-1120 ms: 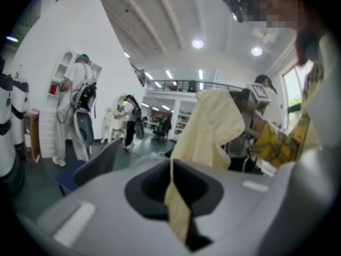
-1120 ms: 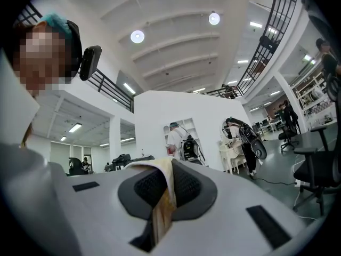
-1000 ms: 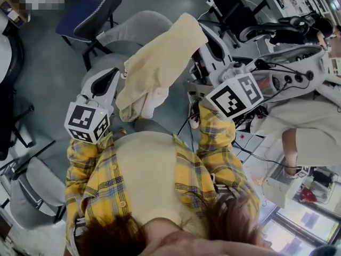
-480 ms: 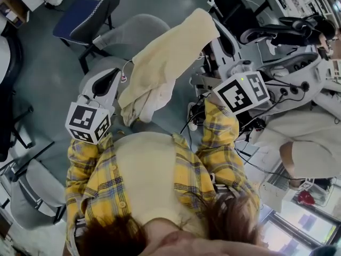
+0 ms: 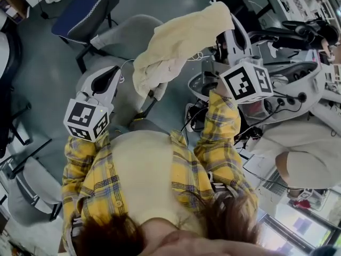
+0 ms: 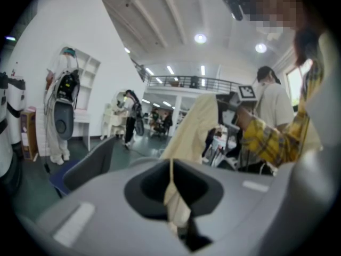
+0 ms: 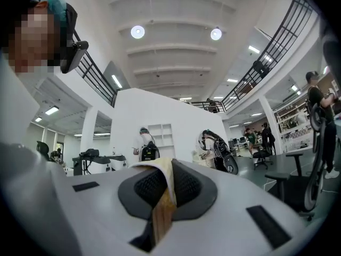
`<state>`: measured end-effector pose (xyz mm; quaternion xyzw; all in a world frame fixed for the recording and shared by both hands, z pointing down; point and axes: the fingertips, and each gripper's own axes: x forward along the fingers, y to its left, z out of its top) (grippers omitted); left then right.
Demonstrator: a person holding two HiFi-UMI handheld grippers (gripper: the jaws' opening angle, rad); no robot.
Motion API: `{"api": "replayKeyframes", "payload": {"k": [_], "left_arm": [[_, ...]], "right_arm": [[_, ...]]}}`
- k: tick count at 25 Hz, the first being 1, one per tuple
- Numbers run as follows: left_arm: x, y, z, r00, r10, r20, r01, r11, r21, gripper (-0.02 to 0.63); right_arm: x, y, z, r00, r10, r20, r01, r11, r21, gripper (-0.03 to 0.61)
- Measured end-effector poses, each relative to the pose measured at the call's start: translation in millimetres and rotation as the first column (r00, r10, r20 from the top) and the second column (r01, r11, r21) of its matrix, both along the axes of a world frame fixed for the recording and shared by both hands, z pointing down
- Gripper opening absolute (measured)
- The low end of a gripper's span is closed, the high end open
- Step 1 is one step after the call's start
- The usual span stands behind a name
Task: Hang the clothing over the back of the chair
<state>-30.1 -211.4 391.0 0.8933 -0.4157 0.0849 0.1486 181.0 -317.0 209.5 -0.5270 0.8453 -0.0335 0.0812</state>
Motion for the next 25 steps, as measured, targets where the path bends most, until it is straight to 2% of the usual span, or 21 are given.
{"api": "replayKeyframes", "payload": {"k": [6, 12, 15, 19, 25], "left_arm": [[4, -10, 7, 1.000, -0.008, 0.004, 0.008, 1.000, -0.023, 0.008], [8, -15, 14, 1.000, -0.010, 0.006, 0.011, 0.999, -0.049, 0.008], [10, -17, 19, 1.000, -0.011, 0.008, 0.011, 0.998, -0.061, 0.008], [15, -21, 24, 1.000, -0.004, 0.011, 0.004, 0.997, -0.071, 0.008], [22, -19, 31, 1.000, 0.016, 0.019, -0.015, 0.996, -0.088, 0.008]], "right_arm": [[39, -37, 33, 0.988, 0.134, -0.072, -0.138, 0.989, -0.047, 0.020], [82, -57, 63, 0.947, 0.274, -0.169, -0.290, 0.954, -0.080, 0.020], [98, -64, 81, 0.926, 0.315, -0.206, -0.341, 0.934, -0.104, 0.020], [118, -71, 109, 0.880, 0.365, -0.303, -0.417, 0.899, -0.131, 0.020], [139, -74, 161, 0.823, 0.376, -0.427, -0.491, 0.847, -0.201, 0.021]]}}
